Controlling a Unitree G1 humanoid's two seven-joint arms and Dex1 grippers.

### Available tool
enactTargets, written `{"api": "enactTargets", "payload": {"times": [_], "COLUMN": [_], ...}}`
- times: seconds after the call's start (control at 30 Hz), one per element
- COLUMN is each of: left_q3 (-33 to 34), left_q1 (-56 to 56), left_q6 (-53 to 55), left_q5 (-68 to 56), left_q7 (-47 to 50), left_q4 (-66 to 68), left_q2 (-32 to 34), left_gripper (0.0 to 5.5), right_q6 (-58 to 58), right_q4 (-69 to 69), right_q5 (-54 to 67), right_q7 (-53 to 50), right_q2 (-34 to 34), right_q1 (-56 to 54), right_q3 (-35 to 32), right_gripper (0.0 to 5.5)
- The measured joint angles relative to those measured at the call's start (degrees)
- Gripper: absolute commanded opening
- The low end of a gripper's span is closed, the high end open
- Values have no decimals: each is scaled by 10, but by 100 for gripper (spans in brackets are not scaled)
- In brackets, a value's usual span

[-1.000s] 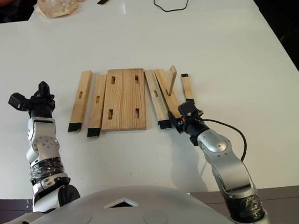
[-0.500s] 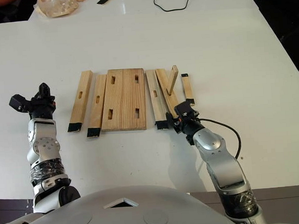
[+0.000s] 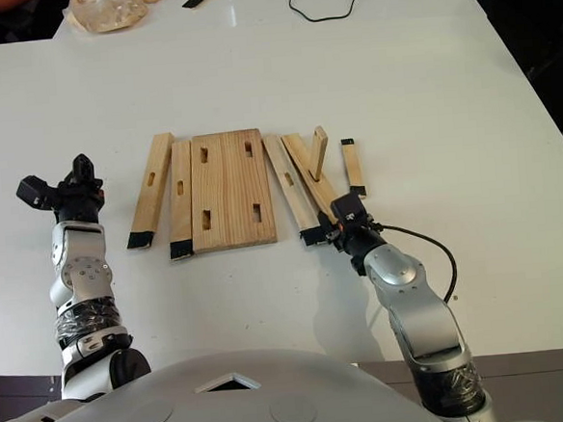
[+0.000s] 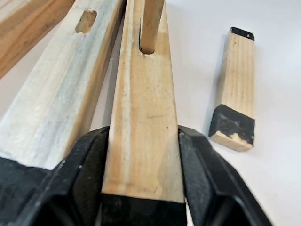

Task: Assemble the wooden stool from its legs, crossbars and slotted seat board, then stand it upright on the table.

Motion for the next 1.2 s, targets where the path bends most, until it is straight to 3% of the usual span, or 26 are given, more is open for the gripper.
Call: {"api": "enactTargets", "payload": {"times": [0.17, 0.33, 0.43, 0.7, 1.03, 1.2], "left_q3": [1, 2, 3, -5, -17, -38], "left_q1": [2, -9, -49, -101, -180, -190], "left_q6": [24, 82, 104, 142, 210, 281], "left_q5": [-9, -57, -94, -174, -225, -295], "left_q7": [3, -17, -29, -27, -25, -31], "left_q4": [-13, -40, -50, -125, -142, -153], "left_q2": [0, 9, 14, 1, 47, 49], "left_gripper": [229, 229, 229, 229, 229, 229], "right_q6": [-17, 1, -1, -57, -71, -59], "right_q4": [21, 138, 226, 348, 276, 261], "right_q5": [52, 187, 248, 313, 408, 450], "right_q7": [-9, 10, 52, 141, 119, 156], "right_q2": [53, 109, 111, 95, 138, 113], "right_q1": [-63, -190, -246, -414, -387, -381], "right_q3": [-85, -223, -262, -266, -292, -282], "right_gripper": [206, 206, 206, 206, 206, 206]}}
